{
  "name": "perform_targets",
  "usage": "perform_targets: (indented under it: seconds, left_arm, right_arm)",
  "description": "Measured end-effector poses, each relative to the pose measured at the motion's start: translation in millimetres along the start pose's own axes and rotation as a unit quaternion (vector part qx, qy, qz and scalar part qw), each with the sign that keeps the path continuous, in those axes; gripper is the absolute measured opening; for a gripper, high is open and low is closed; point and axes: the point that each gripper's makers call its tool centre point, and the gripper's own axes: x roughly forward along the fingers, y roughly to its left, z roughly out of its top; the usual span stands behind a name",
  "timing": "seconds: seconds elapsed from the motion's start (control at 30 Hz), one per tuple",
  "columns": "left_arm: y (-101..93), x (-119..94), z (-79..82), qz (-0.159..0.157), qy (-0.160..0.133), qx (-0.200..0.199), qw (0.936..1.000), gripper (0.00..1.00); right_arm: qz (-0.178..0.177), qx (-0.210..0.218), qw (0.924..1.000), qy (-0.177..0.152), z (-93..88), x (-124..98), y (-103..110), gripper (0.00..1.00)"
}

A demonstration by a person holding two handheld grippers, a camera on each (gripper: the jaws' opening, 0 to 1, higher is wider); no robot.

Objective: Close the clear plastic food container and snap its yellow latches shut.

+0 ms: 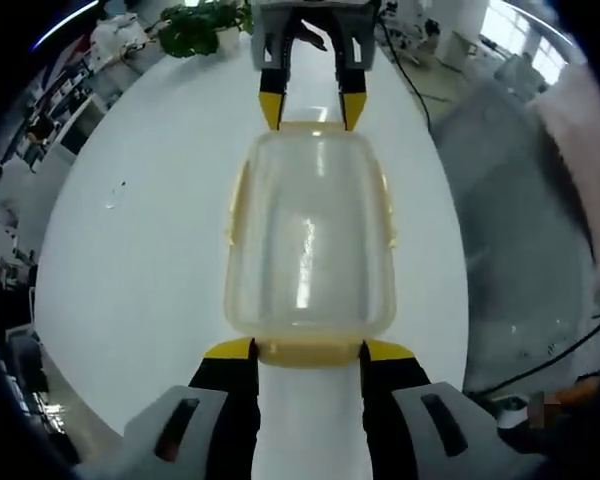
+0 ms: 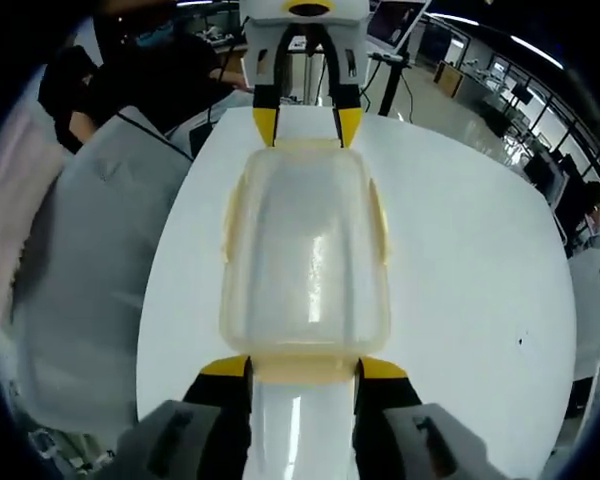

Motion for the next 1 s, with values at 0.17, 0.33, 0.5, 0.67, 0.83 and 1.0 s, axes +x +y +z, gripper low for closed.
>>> perform_targets:
  seconds: [0.17, 0.33, 0.5, 0.67, 0.83, 1.0]
  left_arm:
    - [-1.2, 5.7, 15.9, -0.002, -0.005, -0.002, 1.0, 0.37]
    - [-2.4, 13.3, 37.1, -0.004, -0.012, 0.002, 0.9999, 0.37]
    - [-1.2, 23.0, 55.0, -0.005, -0.011, 0.007, 0.9999, 0.37]
    - [2.2, 29.1, 73.1, -0.008, -0.02, 0.012, 0.9997, 0.37]
    - [3.6, 37.0, 90.2, -0.013, -0.024, 0.014, 0.9995, 0.37]
    - [3.2, 44.0, 108.3, -0.014, -0.032, 0.014, 0.9993, 0.37]
  right_arm:
    - [0.003, 0.0, 1.0, 0.006, -16.2, -6.7, 0.3, 0.37]
    - [0.003, 0.003, 0.9999, 0.01, -37.6, -14.2, 2.5, 0.37]
    - [0.001, 0.005, 0.9998, 0.019, -59.0, -18.6, 2.2, 0.37]
    - [-0.005, 0.015, 0.9998, 0.015, -75.7, -25.5, 0.6, 0.37]
    - [-0.008, 0.018, 0.9997, 0.016, -91.7, -33.6, 0.1, 0.37]
    - [-0.008, 0.016, 0.9995, 0.025, -108.5, -44.3, -1.5, 0.37]
